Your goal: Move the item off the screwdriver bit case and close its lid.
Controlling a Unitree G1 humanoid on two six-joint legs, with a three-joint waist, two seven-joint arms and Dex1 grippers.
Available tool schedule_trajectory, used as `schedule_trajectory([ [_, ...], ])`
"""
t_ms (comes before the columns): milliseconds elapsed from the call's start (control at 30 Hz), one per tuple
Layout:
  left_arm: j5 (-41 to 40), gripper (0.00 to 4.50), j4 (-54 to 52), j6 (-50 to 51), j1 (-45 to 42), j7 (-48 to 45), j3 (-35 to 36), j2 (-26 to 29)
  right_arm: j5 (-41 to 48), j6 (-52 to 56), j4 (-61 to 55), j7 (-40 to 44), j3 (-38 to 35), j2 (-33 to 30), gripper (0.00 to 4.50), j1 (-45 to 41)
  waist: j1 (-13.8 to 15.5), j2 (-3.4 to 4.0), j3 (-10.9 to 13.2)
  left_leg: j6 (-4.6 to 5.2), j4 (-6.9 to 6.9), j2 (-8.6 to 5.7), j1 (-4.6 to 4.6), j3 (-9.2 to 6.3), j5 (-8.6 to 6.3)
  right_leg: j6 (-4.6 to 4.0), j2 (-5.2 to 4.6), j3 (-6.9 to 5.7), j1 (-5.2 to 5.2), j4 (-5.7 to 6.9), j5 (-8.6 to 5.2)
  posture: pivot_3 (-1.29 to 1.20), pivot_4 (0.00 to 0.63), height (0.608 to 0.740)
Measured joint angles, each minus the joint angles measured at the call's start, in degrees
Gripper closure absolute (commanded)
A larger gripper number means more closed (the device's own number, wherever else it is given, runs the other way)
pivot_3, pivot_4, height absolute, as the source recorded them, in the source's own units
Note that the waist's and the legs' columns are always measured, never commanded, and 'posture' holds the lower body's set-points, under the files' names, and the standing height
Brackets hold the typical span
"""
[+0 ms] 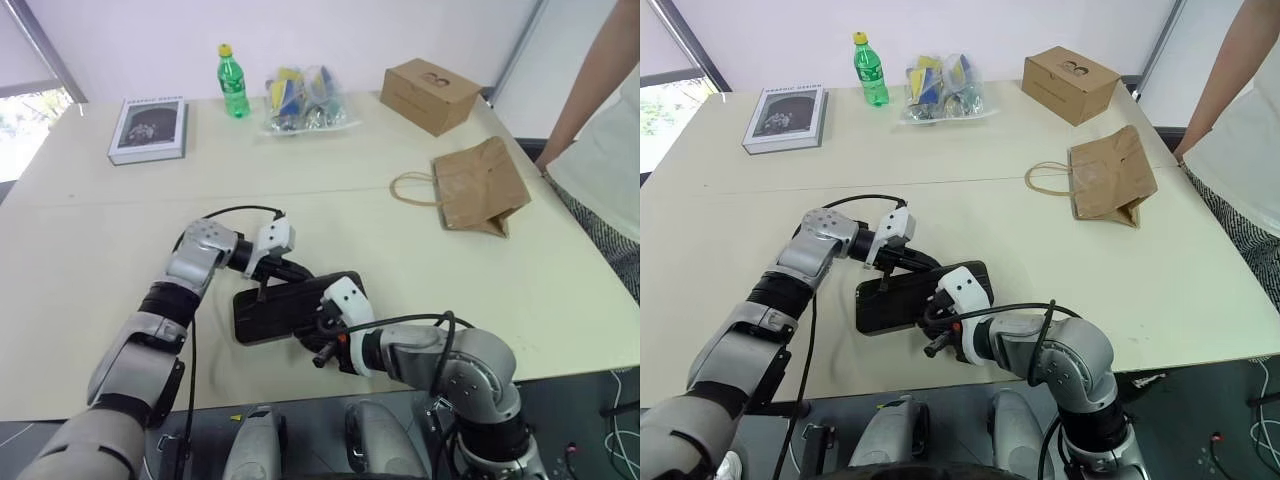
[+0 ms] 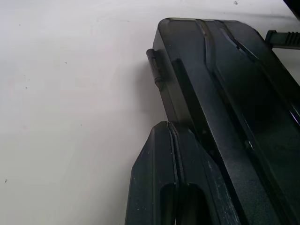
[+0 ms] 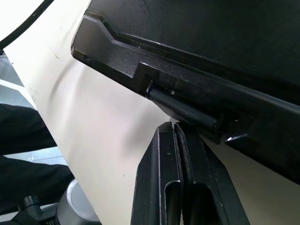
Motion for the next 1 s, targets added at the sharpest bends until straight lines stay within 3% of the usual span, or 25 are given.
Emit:
schedule_trajectory([
  [1000,3.8,4.5,1.3,-7.5,1.2,-0.4,-0.9,1.9,-3.0,-3.9,0.0,0.5,5.9,-2.2,4.43,-1.5,0.0,0.01,0.0,0.04,-0.01,0.01,0.04,0.0,-0.02,0.0,0.01,0.0,0.02,-0.01,0.0,0.0,0.15,0.74],
])
